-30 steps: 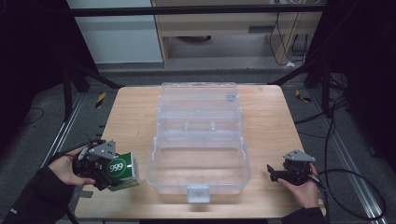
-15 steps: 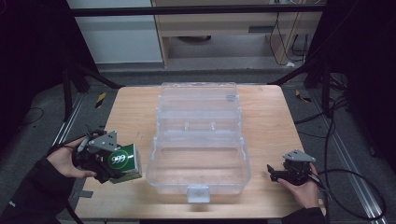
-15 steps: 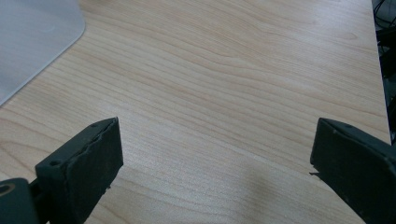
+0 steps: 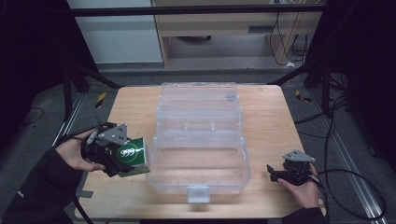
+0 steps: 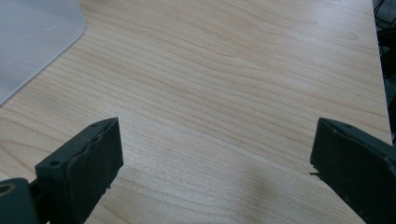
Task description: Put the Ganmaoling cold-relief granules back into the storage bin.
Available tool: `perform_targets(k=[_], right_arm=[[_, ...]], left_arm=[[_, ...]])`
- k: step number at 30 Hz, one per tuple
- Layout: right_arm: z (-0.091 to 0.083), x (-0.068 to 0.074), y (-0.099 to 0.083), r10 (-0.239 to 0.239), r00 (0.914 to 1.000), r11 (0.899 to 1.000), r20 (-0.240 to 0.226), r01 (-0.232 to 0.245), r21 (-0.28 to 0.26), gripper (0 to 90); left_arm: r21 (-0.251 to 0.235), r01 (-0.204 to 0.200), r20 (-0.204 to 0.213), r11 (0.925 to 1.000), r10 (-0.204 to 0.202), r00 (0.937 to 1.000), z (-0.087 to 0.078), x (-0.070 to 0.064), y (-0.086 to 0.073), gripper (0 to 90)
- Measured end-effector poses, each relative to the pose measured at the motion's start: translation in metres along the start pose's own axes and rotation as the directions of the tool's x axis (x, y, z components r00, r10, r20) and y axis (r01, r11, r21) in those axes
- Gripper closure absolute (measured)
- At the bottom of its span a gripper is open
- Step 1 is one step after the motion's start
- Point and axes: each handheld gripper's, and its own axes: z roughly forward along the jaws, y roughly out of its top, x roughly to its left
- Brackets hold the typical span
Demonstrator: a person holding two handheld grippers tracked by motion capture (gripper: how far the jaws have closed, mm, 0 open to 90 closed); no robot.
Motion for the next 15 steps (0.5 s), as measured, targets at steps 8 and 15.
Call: perform_targets(k=[8,15], right_arm=[[0.000,0.000,0.000,0.010,0.9999,1.000,-0.004,-0.010,-0.005,2.7],[0.000,0.000,0.000,0.006,1.0000,1.000,-0.004,-0.006,-0.008,2.7]], left_arm=[[-0.011,-0.030,0.004,0.9995,0.030,0.9995,0.003,0.000,0.015,14.6],[-0.019,-0.051,0.012,0.9985,0.051,0.9986,0.007,0.000,0.029,14.6]])
